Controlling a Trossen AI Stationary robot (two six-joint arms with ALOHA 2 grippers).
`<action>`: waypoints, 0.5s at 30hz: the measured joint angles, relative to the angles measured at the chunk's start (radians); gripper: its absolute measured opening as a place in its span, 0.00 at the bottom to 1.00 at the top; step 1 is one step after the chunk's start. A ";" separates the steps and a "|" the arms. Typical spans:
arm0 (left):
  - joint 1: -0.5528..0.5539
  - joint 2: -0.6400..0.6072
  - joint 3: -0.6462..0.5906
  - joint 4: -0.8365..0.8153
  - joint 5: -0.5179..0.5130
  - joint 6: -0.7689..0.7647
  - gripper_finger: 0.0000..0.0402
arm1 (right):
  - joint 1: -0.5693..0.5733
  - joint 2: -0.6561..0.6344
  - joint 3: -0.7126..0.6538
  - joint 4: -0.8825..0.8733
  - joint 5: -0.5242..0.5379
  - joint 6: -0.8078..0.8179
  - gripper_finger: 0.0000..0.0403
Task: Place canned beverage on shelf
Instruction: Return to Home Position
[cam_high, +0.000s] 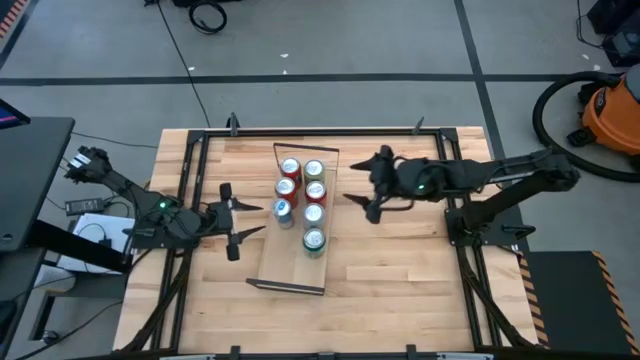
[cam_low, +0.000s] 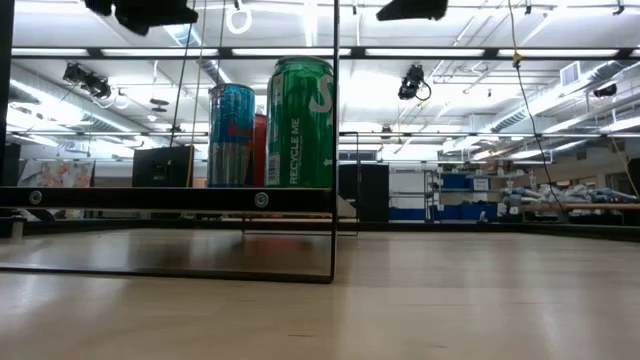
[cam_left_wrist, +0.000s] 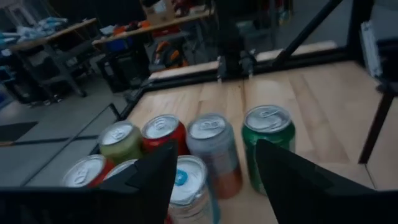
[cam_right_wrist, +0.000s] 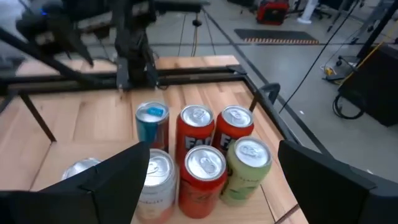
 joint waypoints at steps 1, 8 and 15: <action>0.004 -0.009 -0.028 0.046 0.009 0.012 0.56 | -0.002 -0.024 -0.020 0.010 0.000 0.003 0.91; 0.079 -0.132 -0.165 0.183 0.087 0.044 0.50 | -0.004 -0.170 -0.186 0.104 0.014 0.000 0.91; 0.172 -0.347 -0.288 0.244 0.186 0.025 0.48 | -0.062 -0.305 -0.398 0.275 -0.020 0.006 0.91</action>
